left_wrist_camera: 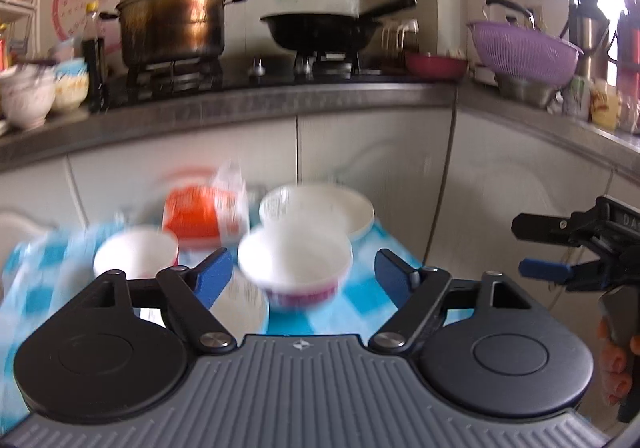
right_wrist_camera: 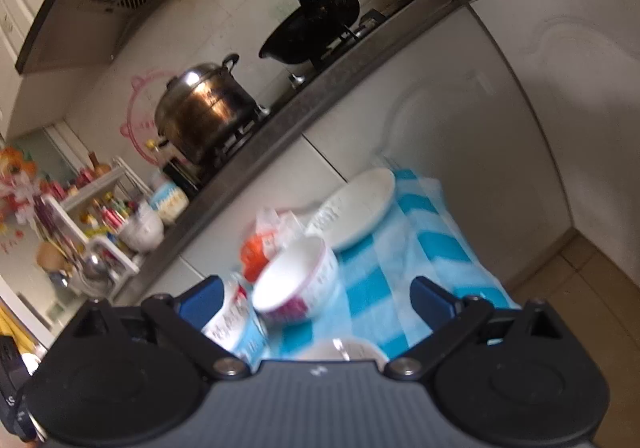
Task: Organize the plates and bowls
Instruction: 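Carry the white plate toward the cabinet and tilt it upright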
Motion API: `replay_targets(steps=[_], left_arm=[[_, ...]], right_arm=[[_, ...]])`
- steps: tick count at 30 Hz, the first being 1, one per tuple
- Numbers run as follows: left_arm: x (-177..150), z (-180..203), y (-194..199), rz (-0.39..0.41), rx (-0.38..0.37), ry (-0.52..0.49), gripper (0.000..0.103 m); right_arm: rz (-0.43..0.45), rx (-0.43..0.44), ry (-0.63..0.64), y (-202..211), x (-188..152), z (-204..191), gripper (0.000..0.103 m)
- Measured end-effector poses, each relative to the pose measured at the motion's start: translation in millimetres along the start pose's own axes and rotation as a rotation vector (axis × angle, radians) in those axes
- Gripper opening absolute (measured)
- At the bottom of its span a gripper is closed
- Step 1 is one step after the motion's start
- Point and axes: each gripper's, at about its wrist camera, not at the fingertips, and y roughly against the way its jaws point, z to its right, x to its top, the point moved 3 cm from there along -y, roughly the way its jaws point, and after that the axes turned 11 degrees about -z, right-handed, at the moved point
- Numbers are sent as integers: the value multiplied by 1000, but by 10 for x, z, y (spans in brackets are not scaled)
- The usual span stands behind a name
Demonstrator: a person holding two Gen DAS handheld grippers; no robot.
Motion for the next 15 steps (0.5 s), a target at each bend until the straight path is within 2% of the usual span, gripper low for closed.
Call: replay_targets(steps=[6, 9, 15], left_arm=[[580, -128, -604, -63, -26, -5, 97], [782, -177, -1008, -122, -38, -4, 93], [1137, -295, -1811, -221, -42, 40, 68]], right_arm=[[-18, 86, -82, -414, 498, 167, 97], [-54, 77, -85, -690, 681, 241, 92], [-117, 73, -87, -1257, 998, 431, 70]])
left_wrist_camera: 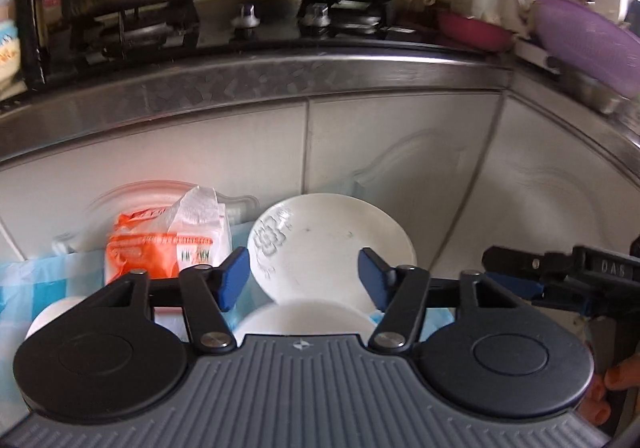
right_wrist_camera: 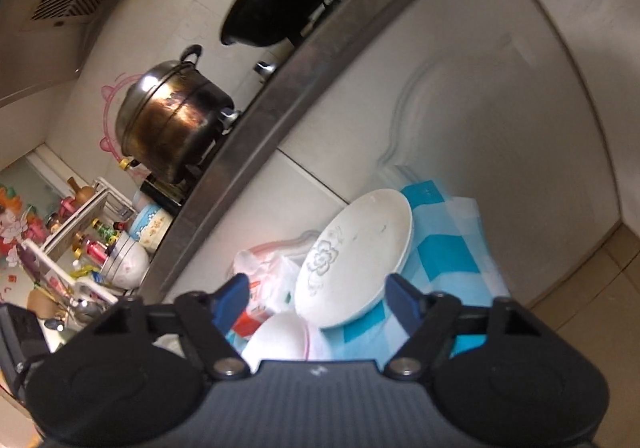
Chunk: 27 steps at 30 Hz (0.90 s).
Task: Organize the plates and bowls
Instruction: 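Carry the white plate toward the cabinet and tilt it upright, then hold the white plate upright against the cabinet with the left gripper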
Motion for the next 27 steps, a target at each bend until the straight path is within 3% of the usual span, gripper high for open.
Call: replay_targets(steps=[3, 6, 12, 27], left_arm=[[145, -12, -273, -30, 10, -2, 61], [262, -9, -533, -49, 42, -34, 47], [422, -21, -1028, -106, 104, -90, 39], [356, -179, -1547, -200, 132, -65, 38]], right_arm=[[-31, -8, -8, -226, 156, 120, 63], [-55, -13, -23, -409, 285, 248, 56], [-86, 5, -75, -630, 436, 513, 50], [-129, 27, -70, -796, 421, 689, 49]])
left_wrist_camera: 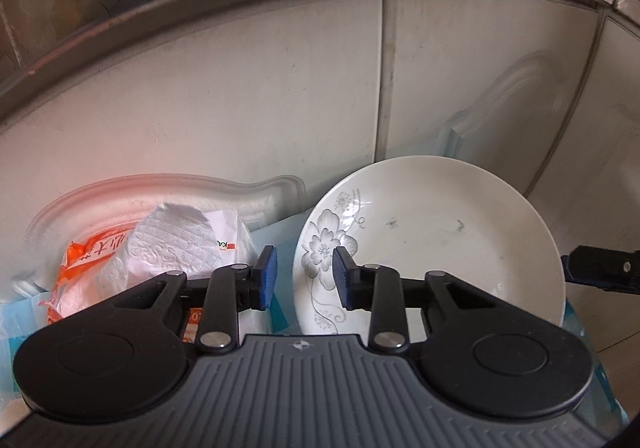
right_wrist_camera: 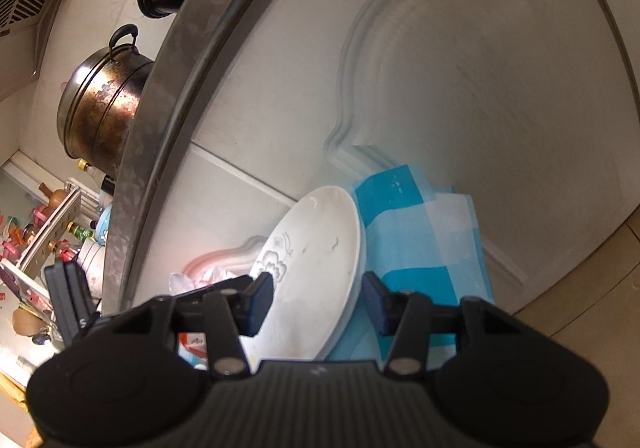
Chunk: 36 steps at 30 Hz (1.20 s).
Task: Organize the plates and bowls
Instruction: 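Hold the white plate upright against the cabinet with the left gripper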
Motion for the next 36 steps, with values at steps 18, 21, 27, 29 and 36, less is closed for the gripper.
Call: replay_targets(steps=[18, 21, 27, 29, 36], left_arm=[[-50, 25, -218, -32, -87, -8, 38], [-69, 9, -131, -10, -89, -3, 35], [-110, 25, 27, 36, -117, 30, 32], [-134, 24, 133, 55, -130, 35, 32], [-210, -7, 518, 117, -168, 72, 32]], right_arm=[[-23, -26, 59, -234, -31, 8, 41], [-11, -70, 100, -221, -50, -45, 41], [18, -92, 131, -92, -28, -136, 41], [32, -92, 140, -13, -4, -172, 41], [65, -93, 149, 191, 31, -315, 41]])
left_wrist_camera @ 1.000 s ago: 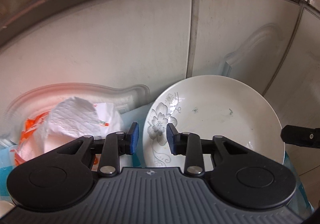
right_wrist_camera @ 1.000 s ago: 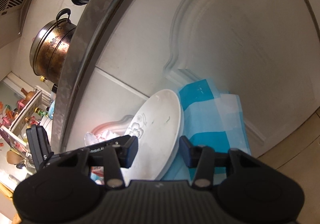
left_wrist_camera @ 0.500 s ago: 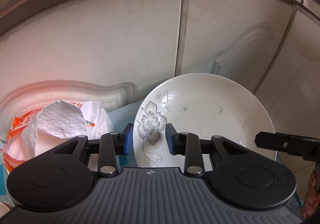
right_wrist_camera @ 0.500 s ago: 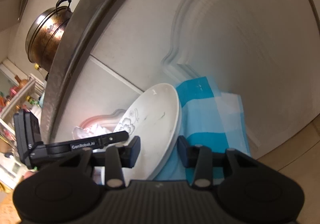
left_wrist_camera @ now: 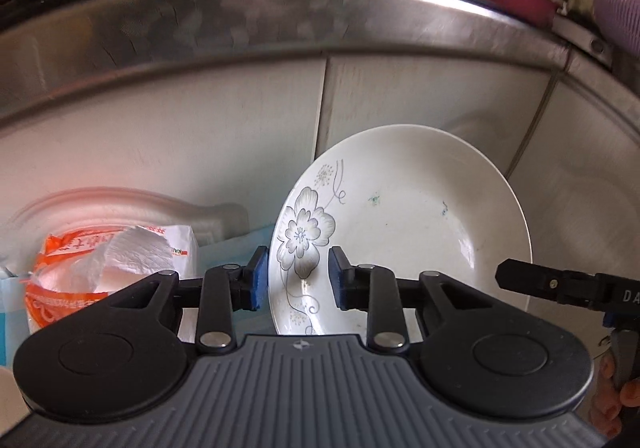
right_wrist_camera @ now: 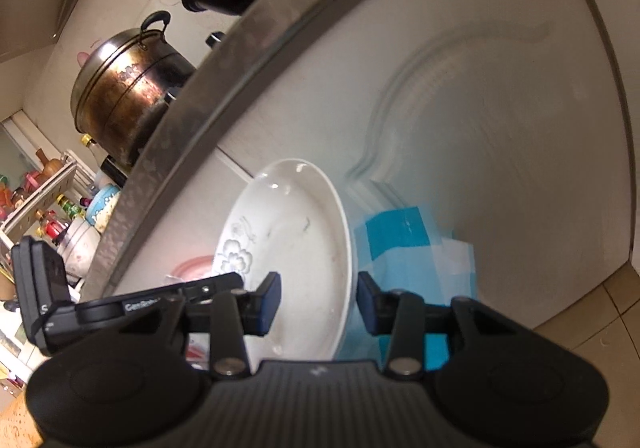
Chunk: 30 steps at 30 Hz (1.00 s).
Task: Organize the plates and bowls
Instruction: 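Hold the white plate upright against the cabinet with the left gripper, then carry the white grey-flower plate with the left gripper back over the other plate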
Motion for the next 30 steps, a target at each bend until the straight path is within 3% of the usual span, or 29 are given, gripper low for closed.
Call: replay_targets(steps=[9, 15, 18, 22, 24, 27, 30], left_arm=[[-238, -67, 582, 64, -33, 3, 32], [-495, -212, 1006, 111, -75, 42, 32], [-607, -183, 1198, 134, -50, 46, 32], [-668, -291, 1400, 131, -64, 91, 32], [-811, -337, 1595, 125, -78, 107, 32], [-1032, -359, 1769, 130, -78, 128, 32], [-1299, -403, 1944, 127, -103, 154, 32]], right_arm=[[16, 18, 20, 319, -38, -288, 41], [15, 29, 31, 512, -157, -500, 32], [26, 11, 59, 578, -240, -629, 31], [13, 62, 34, 670, -333, -724, 18], [-1, 87, 28, 722, -395, -791, 13], [-47, 108, 0, 755, -526, -868, 19], [-74, 121, -7, 817, -717, -933, 14]])
